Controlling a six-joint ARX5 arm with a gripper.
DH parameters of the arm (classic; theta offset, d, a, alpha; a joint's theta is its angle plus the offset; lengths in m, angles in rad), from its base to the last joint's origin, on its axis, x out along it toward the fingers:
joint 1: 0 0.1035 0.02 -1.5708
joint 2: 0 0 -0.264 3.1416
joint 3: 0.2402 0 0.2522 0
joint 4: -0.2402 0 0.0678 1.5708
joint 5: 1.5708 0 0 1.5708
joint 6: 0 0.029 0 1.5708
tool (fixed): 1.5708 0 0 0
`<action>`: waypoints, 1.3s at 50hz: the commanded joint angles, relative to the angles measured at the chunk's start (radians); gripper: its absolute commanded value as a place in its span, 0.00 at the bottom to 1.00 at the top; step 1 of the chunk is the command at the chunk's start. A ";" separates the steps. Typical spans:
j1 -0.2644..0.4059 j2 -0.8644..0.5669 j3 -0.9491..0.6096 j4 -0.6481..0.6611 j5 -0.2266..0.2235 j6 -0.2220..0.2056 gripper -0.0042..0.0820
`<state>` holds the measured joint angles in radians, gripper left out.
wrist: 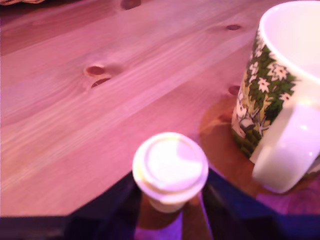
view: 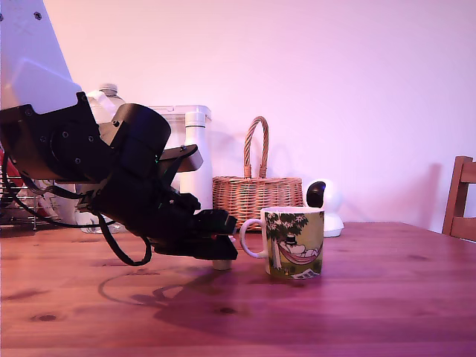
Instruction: Pick up the coffee capsules from the table one by one and drop them inside the nearest coffee cup
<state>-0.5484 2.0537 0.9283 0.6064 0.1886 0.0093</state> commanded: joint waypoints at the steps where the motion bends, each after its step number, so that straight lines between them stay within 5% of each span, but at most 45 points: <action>1: -0.003 0.033 -0.002 0.006 0.002 -0.001 0.35; 15: 0.004 0.033 -0.003 0.017 0.002 -0.001 0.21; 51: -0.011 -0.061 -0.003 0.134 0.005 0.002 0.21; 65: -0.052 -0.152 -0.003 0.089 0.001 0.053 0.21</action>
<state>-0.5930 1.9171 0.9283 0.7040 0.1890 0.0406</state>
